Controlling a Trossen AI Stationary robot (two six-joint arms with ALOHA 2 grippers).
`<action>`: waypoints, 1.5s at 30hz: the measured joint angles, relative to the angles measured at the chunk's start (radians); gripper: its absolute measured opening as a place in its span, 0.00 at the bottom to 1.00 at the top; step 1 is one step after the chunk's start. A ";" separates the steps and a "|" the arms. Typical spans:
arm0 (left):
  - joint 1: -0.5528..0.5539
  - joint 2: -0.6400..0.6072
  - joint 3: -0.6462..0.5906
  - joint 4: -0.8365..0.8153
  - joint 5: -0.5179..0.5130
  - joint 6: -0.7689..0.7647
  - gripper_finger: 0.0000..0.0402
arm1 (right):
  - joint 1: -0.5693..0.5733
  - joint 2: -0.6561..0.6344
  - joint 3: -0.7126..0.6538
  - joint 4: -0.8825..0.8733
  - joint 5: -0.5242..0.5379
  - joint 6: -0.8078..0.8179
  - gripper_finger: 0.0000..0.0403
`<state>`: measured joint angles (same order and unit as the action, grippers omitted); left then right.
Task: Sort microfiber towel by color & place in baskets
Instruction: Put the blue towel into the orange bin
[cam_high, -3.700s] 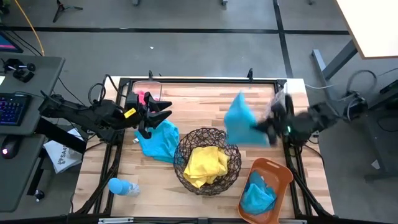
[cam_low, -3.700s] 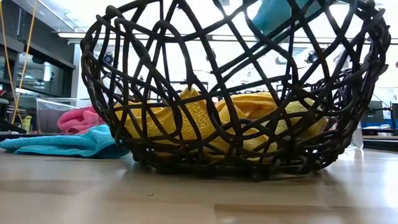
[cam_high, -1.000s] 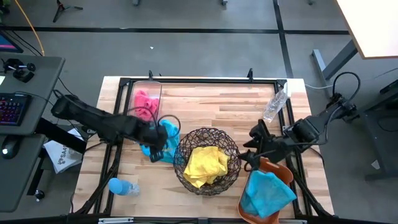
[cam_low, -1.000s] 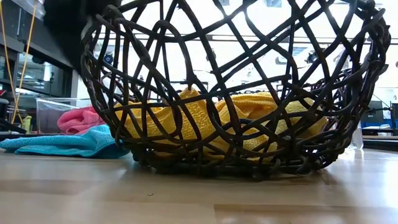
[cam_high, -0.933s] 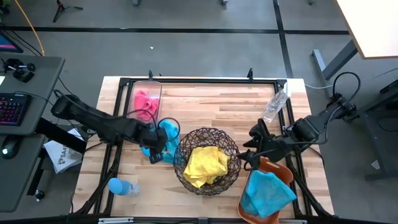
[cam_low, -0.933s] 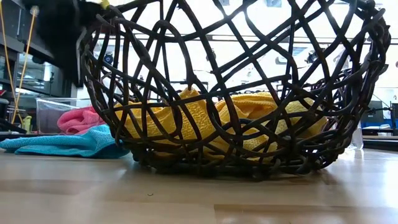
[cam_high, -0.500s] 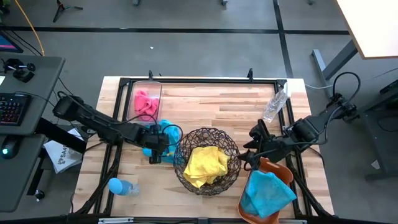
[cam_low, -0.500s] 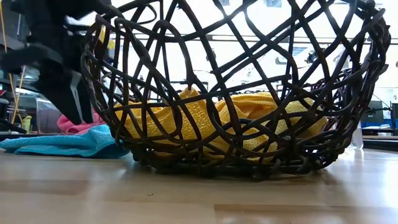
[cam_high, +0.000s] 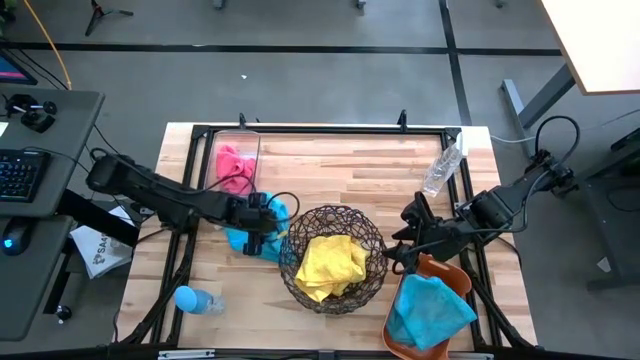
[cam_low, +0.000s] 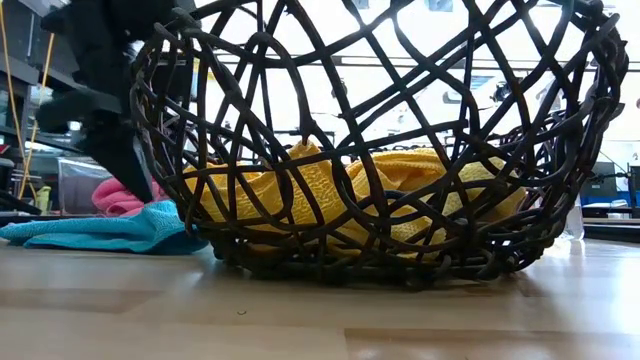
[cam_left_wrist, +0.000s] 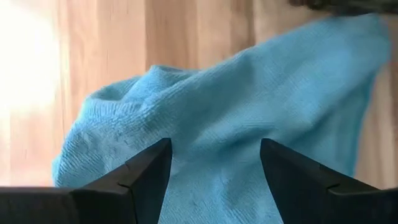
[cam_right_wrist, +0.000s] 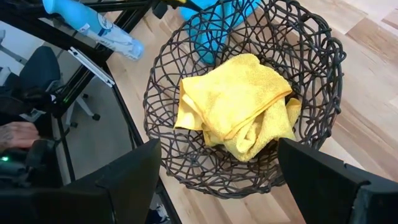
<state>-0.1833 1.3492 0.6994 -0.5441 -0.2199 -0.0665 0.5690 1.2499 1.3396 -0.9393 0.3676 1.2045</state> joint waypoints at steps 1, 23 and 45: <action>0.011 0.009 0.000 -0.001 0.006 0.001 0.59 | 0.000 0.000 0.000 0.000 0.000 0.000 0.79; -0.007 -0.022 0.095 -0.223 0.148 -0.223 0.04 | 0.000 0.000 0.000 0.023 -0.051 -0.027 0.79; -0.123 0.308 0.926 0.062 0.005 0.016 0.00 | 0.000 -0.241 0.000 0.039 0.256 -0.233 0.79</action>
<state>-0.3061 1.6574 1.6253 -0.4824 -0.2145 -0.0503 0.5694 1.0092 1.3396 -0.9001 0.6231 0.9710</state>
